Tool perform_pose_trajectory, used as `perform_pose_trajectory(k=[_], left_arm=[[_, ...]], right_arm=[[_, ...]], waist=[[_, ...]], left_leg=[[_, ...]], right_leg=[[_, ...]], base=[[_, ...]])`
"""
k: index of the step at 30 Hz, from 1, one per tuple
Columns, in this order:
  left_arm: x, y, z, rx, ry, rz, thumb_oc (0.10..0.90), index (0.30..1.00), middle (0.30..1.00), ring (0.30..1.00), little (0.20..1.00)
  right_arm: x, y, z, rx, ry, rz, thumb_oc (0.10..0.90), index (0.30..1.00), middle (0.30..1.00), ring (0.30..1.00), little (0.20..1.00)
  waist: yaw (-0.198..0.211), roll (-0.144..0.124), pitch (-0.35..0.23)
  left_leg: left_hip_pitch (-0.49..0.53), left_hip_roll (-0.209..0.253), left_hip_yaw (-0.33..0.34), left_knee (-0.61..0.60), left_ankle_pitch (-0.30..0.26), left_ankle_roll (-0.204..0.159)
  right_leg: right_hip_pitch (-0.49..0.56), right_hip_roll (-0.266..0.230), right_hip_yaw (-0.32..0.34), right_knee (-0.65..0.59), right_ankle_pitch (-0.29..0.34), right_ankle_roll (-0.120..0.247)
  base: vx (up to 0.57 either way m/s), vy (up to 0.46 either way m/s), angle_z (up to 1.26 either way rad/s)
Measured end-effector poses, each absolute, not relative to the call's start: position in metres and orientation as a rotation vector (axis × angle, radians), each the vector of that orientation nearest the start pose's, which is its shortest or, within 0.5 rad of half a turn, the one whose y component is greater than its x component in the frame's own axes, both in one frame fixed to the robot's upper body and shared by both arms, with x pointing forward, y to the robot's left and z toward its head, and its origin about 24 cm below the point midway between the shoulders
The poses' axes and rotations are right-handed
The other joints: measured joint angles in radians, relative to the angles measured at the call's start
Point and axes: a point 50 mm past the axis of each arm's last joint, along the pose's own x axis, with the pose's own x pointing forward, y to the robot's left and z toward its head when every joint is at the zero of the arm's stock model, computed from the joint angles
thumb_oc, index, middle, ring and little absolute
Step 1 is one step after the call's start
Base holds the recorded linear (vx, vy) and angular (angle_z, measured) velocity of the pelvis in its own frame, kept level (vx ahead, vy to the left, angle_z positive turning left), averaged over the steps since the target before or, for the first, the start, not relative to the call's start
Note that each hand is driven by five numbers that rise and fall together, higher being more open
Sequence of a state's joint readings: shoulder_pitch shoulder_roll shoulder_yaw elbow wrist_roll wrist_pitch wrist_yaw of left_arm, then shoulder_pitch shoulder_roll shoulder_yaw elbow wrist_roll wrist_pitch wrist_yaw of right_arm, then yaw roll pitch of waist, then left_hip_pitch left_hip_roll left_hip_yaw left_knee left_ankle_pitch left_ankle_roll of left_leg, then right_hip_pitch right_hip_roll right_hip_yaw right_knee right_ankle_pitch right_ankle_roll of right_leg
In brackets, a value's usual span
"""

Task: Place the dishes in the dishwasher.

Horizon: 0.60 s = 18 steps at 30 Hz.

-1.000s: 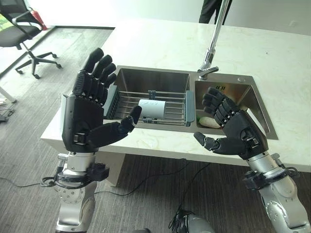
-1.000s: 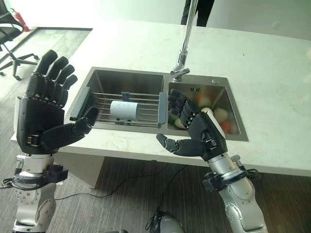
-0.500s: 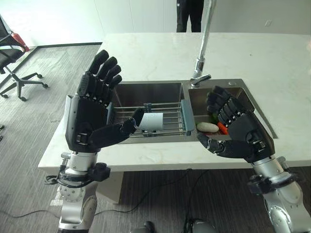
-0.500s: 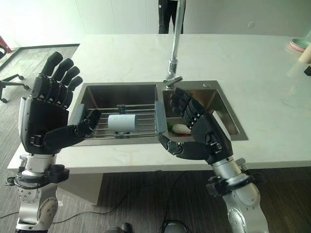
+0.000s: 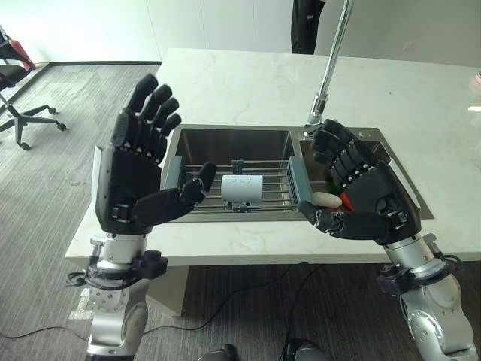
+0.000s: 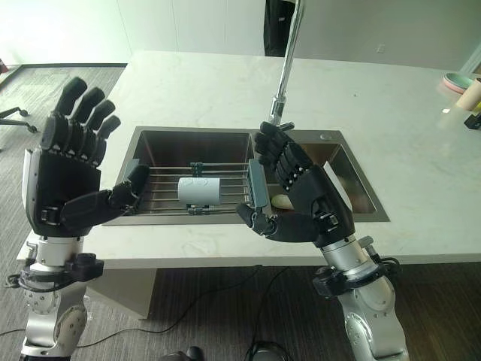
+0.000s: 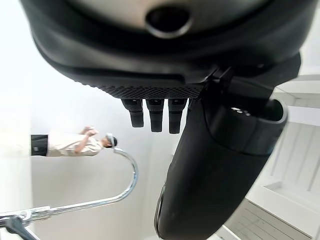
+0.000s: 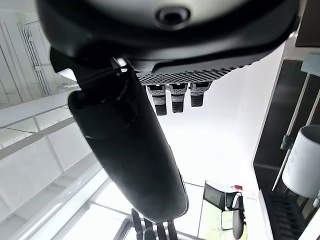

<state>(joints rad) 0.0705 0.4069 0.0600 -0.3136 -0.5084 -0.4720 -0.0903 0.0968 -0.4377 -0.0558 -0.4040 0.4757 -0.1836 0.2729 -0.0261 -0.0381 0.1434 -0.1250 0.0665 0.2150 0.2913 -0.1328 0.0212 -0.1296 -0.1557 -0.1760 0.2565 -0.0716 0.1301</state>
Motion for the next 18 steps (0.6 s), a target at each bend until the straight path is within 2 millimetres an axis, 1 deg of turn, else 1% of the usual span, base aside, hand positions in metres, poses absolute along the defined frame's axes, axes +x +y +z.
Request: perform_pose_trajectory(k=[3, 6, 9, 11, 12, 13, 15, 17, 18], left_arm=[[0.217, 0.211, 0.151, -0.085, -0.662, -0.128, 0.8, 0.9, 0.9, 0.9, 0.9], [0.218, 0.212, 0.149, -0.077, -0.636, -0.117, 0.8, 0.9, 0.9, 0.9, 0.9], [0.218, 0.213, 0.15, 0.033, -0.629, -0.091, 0.8, 0.9, 0.9, 0.9, 0.9], [0.22, 0.214, 0.154, 0.129, -0.624, -0.109, 0.8, 0.9, 0.9, 0.9, 0.9], [0.223, 0.215, 0.158, 0.218, -0.624, -0.131, 0.8, 0.9, 0.9, 0.9, 0.9], [0.231, 0.217, 0.166, 0.418, -0.617, -0.17, 0.8, 0.9, 0.9, 0.9, 0.9], [0.237, 0.226, 0.173, 0.594, -0.587, -0.202, 0.8, 0.9, 0.9, 0.9, 0.9], [0.245, 0.238, 0.181, 0.693, -0.55, -0.204, 0.8, 0.9, 0.9, 0.9, 0.9], [0.248, 0.241, 0.184, 0.7, -0.539, -0.194, 0.8, 0.9, 0.9, 0.9, 0.9]], right_arm=[[0.221, -0.202, 0.138, -0.021, -0.437, 0.314, 0.8, 0.9, 0.9, 0.9, 0.9], [0.219, -0.203, 0.134, -0.017, -0.411, 0.3, 0.8, 0.9, 0.9, 0.9, 0.9], [0.22, -0.203, 0.132, -0.018, -0.387, 0.308, 0.8, 0.9, 0.9, 0.9, 0.9], [0.22, -0.202, 0.132, -0.018, -0.381, 0.313, 0.8, 0.9, 0.9, 0.9, 0.9], [0.221, -0.201, 0.132, -0.019, -0.375, 0.318, 0.8, 0.9, 0.9, 0.9, 0.9], [0.222, -0.201, 0.132, -0.023, -0.364, 0.324, 0.8, 0.9, 0.9, 0.9, 0.9], [0.224, -0.204, 0.131, -0.047, -0.337, 0.332, 0.8, 0.9, 0.9, 0.9, 0.9], [0.226, -0.208, 0.129, -0.067, -0.312, 0.33, 0.8, 0.9, 0.9, 0.9, 0.9], [0.226, -0.208, 0.129, -0.073, -0.304, 0.332, 0.8, 0.9, 0.9, 0.9, 0.9]], waist=[[-0.001, 0.001, 0.0], [-0.005, 0.001, -0.001], [-0.015, 0.007, -0.004], [-0.02, 0.012, -0.006], [-0.022, 0.015, -0.007], [-0.028, 0.031, -0.017], [-0.042, 0.044, -0.023], [-0.054, 0.06, -0.031], [-0.055, 0.068, -0.034]], left_leg=[[0.0, 0.0, -0.003, -0.001, 0.002, -0.002], [0.0, 0.0, -0.004, -0.001, 0.004, -0.003], [0.0, -0.002, -0.003, -0.001, 0.004, -0.002], [-0.001, -0.003, -0.004, -0.001, 0.005, -0.001], [0.0, -0.004, -0.004, -0.001, 0.006, 0.0], [0.002, -0.008, -0.002, -0.002, 0.006, 0.001], [0.006, -0.012, 0.0, -0.005, 0.001, 0.002], [0.008, -0.019, 0.003, -0.014, 0.008, 0.009], [0.01, -0.019, 0.007, -0.015, 0.008, 0.009]], right_leg=[[0.0, 0.002, 0.001, 0.007, 0.001, 0.002], [0.0, 0.002, 0.001, 0.008, 0.002, 0.005], [0.001, 0.0, 0.002, 0.008, 0.002, 0.005], [0.001, -0.002, 0.004, 0.008, 0.002, 0.005], [0.0, -0.004, 0.004, 0.008, 0.002, 0.005], [-0.001, -0.007, 0.003, 0.012, 0.003, 0.007], [0.0, -0.01, 0.005, 0.007, 0.002, 0.009], [-0.002, -0.015, 0.008, 0.009, 0.004, 0.011], [-0.002, -0.016, 0.013, 0.009, 0.004, 0.01]], base=[[0.04, -0.028, 0.02], [0.03, -0.001, 0.0], [0.02, 0.023, 0.02], [0.03, 0.044, 0.04], [0.05, 0.087, -0.02], [0.08, 0.114, -0.03], [0.03, 0.08, -0.02], [0.01, 0.062, -0.02], [0.03, 0.068, -0.14]])
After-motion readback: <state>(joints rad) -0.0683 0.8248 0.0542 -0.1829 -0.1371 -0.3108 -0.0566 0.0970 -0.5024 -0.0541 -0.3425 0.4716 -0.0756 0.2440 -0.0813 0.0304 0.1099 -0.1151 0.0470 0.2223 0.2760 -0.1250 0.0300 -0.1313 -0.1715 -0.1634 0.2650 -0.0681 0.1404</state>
